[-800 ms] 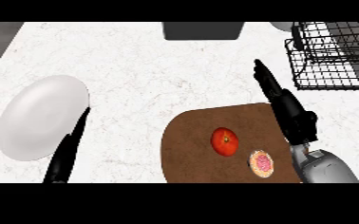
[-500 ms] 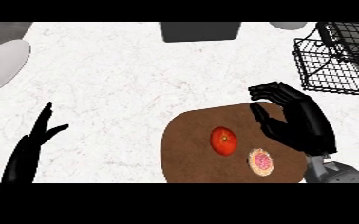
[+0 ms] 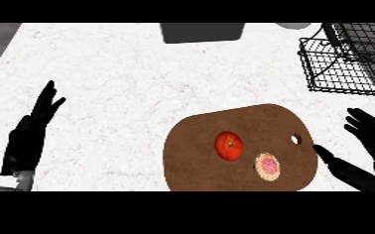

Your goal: Pick the cupcake from the cutting board and place it in the tiered basket

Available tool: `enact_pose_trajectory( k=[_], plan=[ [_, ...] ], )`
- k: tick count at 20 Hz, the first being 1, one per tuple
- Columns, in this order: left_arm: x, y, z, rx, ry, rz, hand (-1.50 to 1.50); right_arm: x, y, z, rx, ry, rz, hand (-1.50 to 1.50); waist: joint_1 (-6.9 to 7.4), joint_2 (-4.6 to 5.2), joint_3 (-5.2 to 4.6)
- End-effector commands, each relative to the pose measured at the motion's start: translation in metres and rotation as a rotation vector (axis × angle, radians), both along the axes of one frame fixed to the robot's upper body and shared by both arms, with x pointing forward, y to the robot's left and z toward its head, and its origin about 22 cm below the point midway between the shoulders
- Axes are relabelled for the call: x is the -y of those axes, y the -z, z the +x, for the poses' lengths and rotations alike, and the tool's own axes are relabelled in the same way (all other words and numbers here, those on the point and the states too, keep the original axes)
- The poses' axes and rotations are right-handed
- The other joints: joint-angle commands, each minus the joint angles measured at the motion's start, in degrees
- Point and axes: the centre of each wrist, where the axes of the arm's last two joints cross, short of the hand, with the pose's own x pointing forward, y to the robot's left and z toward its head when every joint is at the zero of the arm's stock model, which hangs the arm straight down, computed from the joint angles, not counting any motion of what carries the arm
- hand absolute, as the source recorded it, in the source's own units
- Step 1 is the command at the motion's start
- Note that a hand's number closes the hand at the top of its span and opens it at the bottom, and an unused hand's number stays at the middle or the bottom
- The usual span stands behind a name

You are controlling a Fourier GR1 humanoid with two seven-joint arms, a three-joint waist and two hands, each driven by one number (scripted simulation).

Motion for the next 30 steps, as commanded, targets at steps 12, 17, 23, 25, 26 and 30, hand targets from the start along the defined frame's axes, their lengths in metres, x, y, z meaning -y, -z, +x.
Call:
enact_pose_trajectory(
  k=[12,17,23,25,26,30],
  plan=[
    [0.015,0.005,0.028,0.019,0.064,-0.005,0.0,-0.01,-0.127,-0.03,-0.475,-0.406,-0.452,-1.5,3.35,0.49,-0.22],
    [0.013,-0.014,0.048,0.047,0.086,-0.015,0.0,-0.032,-0.157,-0.005,-0.538,-0.306,-0.424,-1.5,5.02,0.79,-0.18],
    [0.011,-0.008,0.062,0.045,0.089,0.002,0.0,-0.046,-0.13,0.019,-0.686,-0.361,-0.413,-1.5,4.86,0.84,-0.15],
    [0.023,-0.001,0.043,0.022,0.086,0.005,0.0,-0.062,-0.124,0.011,-0.72,-0.377,-0.425,-1.5,5.19,0.61,-0.14],
    [0.029,-0.006,0.049,0.039,0.09,-0.008,0.0,-0.059,-0.112,0.024,-0.744,-0.357,-0.439,-1.5,5.47,0.75,-0.13],
    [0.027,0.004,0.046,0.011,0.07,-0.006,0.0,-0.069,-0.11,0.019,-0.793,-0.357,-0.461,-1.5,4.44,0.58,-0.14]
  ],
)
